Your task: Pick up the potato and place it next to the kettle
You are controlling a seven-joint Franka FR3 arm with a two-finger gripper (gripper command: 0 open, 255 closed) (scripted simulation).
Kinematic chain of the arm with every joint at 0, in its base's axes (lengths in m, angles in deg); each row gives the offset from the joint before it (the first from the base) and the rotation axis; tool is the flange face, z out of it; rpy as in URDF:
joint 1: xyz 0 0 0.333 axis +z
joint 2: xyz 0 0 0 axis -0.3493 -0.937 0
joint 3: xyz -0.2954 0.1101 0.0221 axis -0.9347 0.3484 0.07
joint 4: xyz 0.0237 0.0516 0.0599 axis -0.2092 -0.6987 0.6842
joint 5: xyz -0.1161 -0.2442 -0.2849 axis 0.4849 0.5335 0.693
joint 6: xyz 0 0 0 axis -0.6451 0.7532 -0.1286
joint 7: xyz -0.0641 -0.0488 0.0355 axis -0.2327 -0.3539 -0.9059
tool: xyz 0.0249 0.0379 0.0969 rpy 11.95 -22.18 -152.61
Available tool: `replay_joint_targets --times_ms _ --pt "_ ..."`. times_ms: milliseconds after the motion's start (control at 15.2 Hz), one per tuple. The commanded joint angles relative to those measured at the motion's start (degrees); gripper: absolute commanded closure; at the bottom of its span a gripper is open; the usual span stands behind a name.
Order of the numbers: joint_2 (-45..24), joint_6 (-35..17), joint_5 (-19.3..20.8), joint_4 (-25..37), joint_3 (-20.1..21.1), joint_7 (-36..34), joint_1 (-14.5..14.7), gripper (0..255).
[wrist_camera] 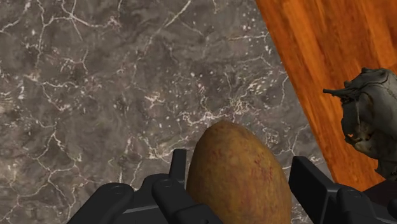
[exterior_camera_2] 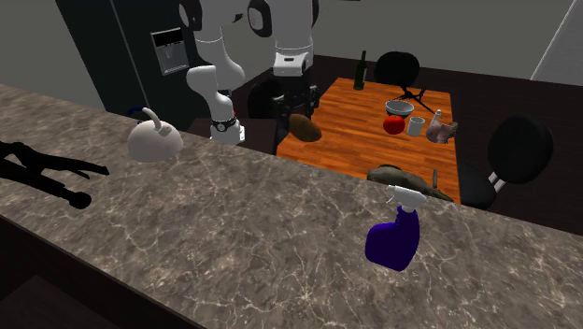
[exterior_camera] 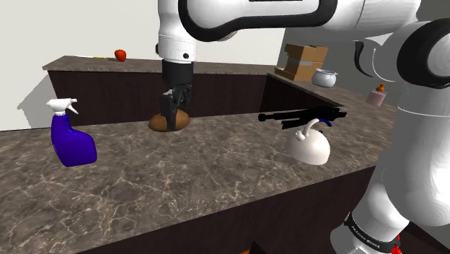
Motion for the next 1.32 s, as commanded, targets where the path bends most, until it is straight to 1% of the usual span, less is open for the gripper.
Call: replay_joint_targets --times_ms 0,528,858,1254 --pt "-0.1 1.6 0.0 1.7 0.0 -0.1 0.1 255" --pt "-1.5 8.1 0.6 9.5 0.2 -0.5 0.8 255" --pt "6.0 5.8 -2.6 -0.1 -1.9 6.5 -4.7 255" --pt "12.5 4.6 -5.0 -7.8 -5.5 15.1 -9.8 255"
